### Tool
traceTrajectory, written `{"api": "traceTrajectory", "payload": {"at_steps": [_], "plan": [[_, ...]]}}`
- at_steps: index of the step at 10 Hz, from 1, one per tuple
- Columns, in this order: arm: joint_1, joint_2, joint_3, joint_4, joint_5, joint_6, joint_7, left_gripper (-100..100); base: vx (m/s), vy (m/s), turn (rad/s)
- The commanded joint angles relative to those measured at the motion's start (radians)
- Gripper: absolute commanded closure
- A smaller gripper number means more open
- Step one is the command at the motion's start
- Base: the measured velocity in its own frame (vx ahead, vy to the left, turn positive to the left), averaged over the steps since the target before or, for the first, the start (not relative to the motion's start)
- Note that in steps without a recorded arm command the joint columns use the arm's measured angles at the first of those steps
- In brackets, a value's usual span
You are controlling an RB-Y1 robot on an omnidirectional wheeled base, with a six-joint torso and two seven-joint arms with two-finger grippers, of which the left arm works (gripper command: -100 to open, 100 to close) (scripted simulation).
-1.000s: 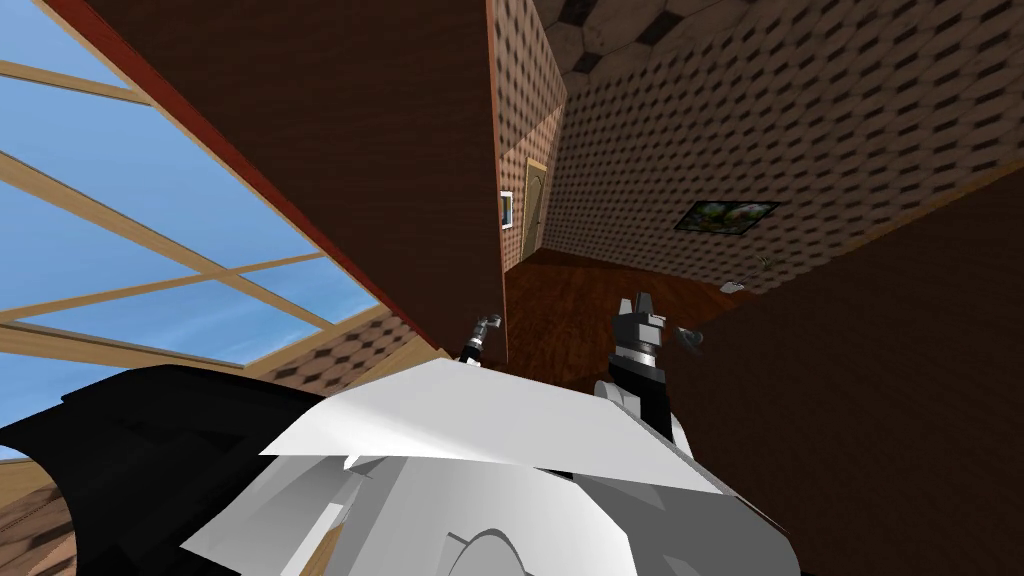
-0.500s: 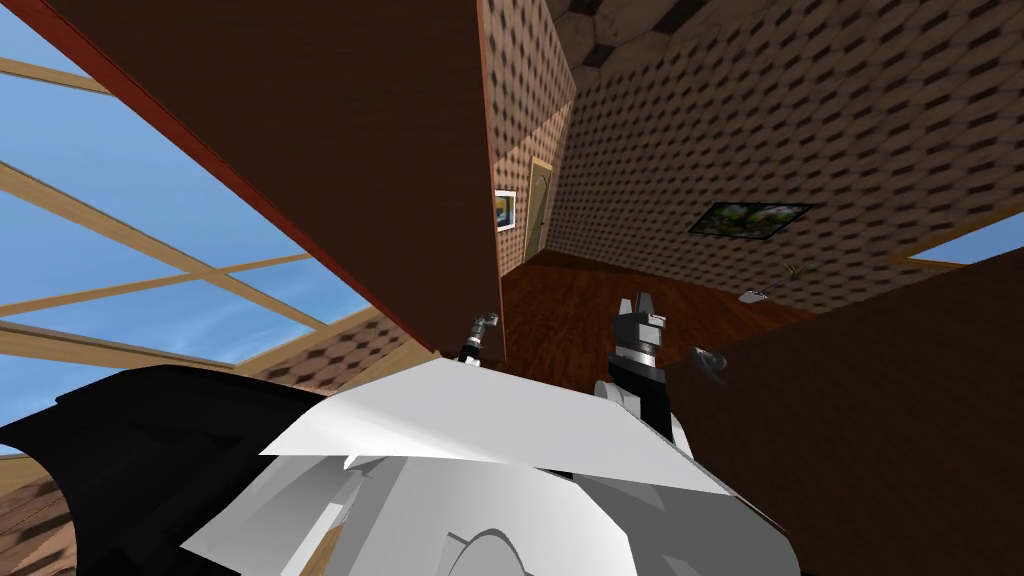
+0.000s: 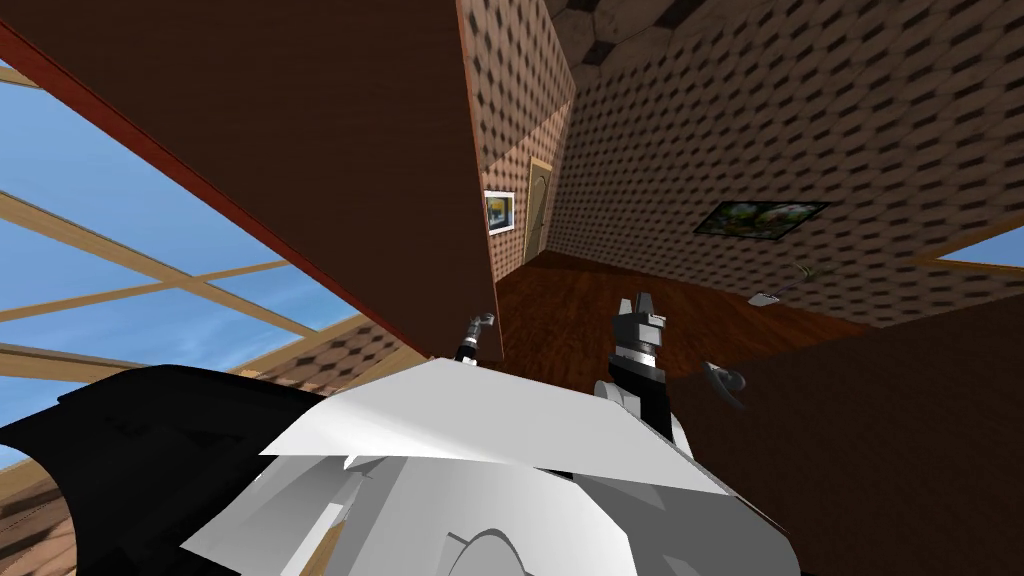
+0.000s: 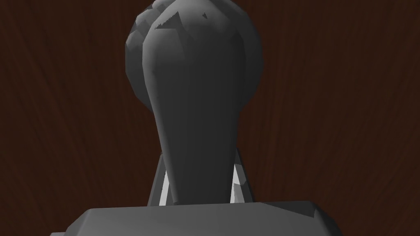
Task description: Push the door open
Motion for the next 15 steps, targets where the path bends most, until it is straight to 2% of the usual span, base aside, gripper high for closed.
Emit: {"api": "traceTrajectory", "payload": {"at_steps": [1, 7, 8, 11, 15], "plan": [[-0.008, 0.013, 0.024, -0.009, 0.01, 0.0, -0.009, 100, 0.216, -0.039, 0.038], [-0.011, 0.03, 0.088, -0.003, 0.041, -0.002, -0.028, 100, 0.198, -0.052, 0.056], [-0.011, 0.03, 0.088, -0.003, 0.041, -0.002, -0.028, 100, 0.128, -0.032, 0.029], [-0.013, 0.03, 0.129, 0.001, 0.061, -0.004, -0.04, 100, 0.183, -0.055, 0.068], [-0.015, 0.021, 0.173, 0.005, 0.083, -0.006, -0.053, 100, 0.195, -0.055, 0.072]]}}
